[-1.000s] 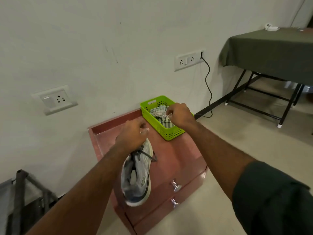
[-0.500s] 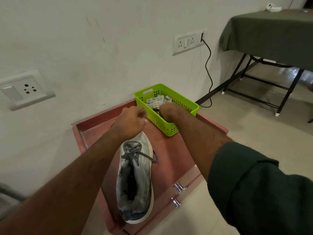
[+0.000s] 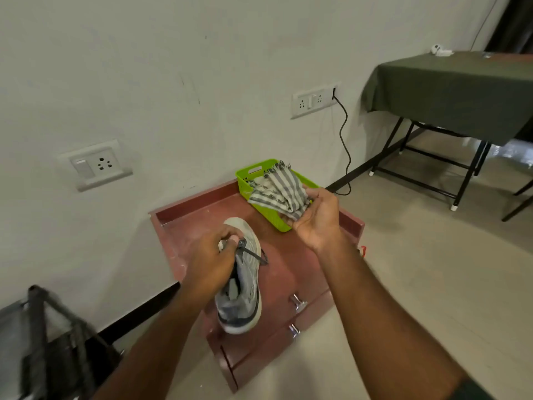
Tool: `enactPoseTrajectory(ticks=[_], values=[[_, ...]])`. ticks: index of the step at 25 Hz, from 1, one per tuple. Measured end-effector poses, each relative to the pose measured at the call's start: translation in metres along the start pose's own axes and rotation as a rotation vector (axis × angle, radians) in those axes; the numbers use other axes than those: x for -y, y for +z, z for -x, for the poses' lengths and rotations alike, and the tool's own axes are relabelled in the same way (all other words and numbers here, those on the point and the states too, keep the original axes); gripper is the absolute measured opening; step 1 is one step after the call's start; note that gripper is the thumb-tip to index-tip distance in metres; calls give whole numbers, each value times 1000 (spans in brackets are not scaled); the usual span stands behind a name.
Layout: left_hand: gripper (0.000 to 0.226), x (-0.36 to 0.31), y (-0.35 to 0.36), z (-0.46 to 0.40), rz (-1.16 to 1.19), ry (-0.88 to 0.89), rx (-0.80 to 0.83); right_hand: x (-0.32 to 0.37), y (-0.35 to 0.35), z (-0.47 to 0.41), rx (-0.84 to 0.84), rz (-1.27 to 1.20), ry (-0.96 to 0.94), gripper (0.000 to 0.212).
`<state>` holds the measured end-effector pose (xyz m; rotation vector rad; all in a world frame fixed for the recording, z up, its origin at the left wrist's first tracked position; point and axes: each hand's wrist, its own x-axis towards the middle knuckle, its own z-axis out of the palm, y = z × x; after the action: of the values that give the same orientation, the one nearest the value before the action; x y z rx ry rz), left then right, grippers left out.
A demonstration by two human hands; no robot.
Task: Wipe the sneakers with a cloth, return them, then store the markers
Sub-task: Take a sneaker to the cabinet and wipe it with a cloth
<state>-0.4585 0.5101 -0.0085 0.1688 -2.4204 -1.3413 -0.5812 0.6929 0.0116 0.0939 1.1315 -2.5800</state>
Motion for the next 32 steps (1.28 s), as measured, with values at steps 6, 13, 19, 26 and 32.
enactPoseTrajectory(ticks=[6,13,19,26,32], values=[[18,-4,-17,99,-60,-81,-149,-66,-34,112,-158,142,174,28],[55,-9,-11,122,-173,158,54,-52,-19,162,-5,295,124,35],[60,-17,4,102,91,160,135,-51,-16,165,206,255,145,50],[65,-22,12,90,206,52,240,-56,-9,154,76,338,-22,38],[81,-26,5,88,71,2,253,-64,-2,154,203,257,65,25]])
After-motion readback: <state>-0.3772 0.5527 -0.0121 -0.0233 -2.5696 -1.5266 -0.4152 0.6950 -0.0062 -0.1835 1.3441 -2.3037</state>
